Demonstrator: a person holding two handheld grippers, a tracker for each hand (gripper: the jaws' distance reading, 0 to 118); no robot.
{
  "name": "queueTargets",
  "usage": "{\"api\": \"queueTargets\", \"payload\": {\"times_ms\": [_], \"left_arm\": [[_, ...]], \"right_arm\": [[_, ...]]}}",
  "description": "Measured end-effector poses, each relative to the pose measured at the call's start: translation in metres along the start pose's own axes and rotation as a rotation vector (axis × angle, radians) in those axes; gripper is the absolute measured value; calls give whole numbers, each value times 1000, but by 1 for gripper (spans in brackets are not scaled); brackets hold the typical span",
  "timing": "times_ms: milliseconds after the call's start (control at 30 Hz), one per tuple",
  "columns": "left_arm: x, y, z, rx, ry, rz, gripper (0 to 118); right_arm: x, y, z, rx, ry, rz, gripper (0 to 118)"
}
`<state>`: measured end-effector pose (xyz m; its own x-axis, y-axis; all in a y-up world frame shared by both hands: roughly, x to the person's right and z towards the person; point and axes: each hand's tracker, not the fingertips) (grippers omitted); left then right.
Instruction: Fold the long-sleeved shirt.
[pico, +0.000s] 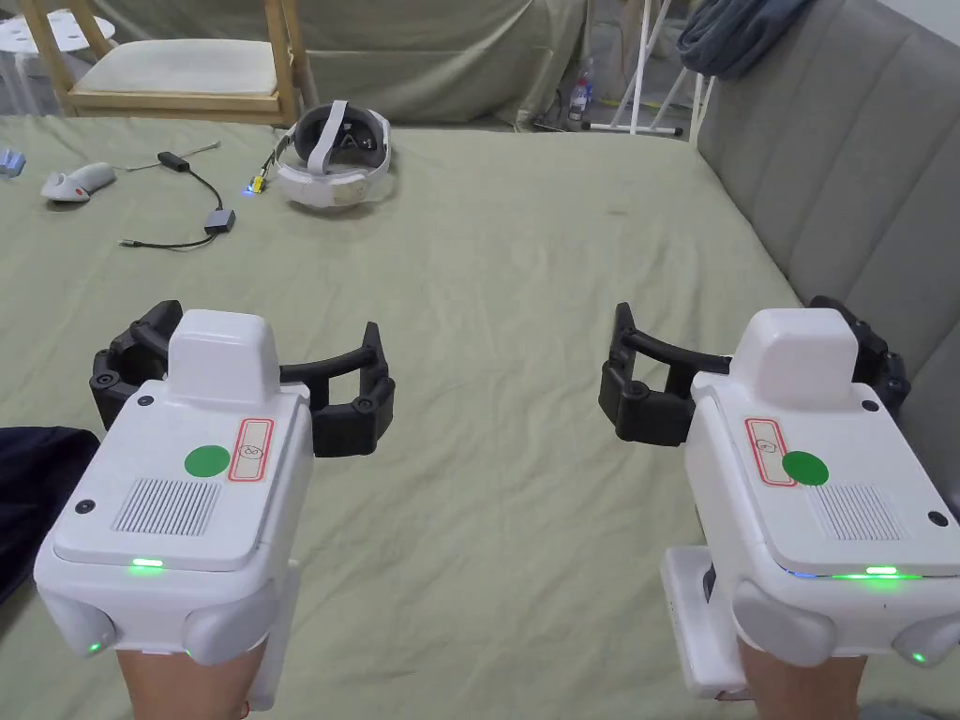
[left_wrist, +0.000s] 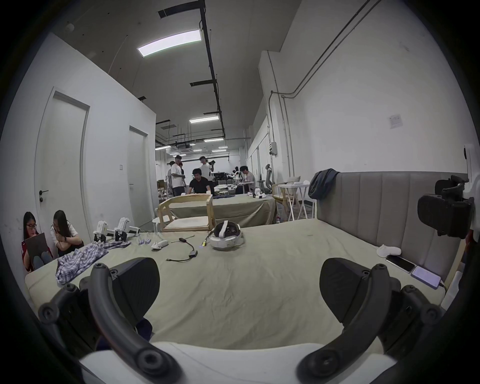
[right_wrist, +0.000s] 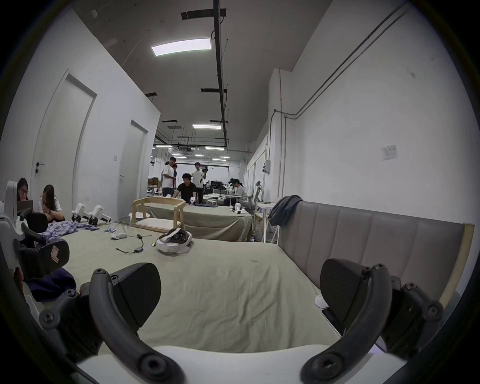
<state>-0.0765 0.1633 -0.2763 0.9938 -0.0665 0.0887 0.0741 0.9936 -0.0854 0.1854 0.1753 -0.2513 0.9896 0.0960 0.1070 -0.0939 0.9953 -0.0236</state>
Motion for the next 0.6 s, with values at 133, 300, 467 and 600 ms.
{"api": "queueTargets", "payload": {"times_ms": [133,300,467,600], "left_arm": [[0,0,0,1,2,0,111],[0,1,0,1,0,6,111],[1,3,-2,-4,8,4,111],[2,4,-2,-1,9,6,111]], "right_arm": [[1,0,-1,-3,-3,-3,118],[0,0,-2,-6,-1,0,118],[0,0,-3,-5,6,1,118],[1,2,-2,2,7,6,118]]}}
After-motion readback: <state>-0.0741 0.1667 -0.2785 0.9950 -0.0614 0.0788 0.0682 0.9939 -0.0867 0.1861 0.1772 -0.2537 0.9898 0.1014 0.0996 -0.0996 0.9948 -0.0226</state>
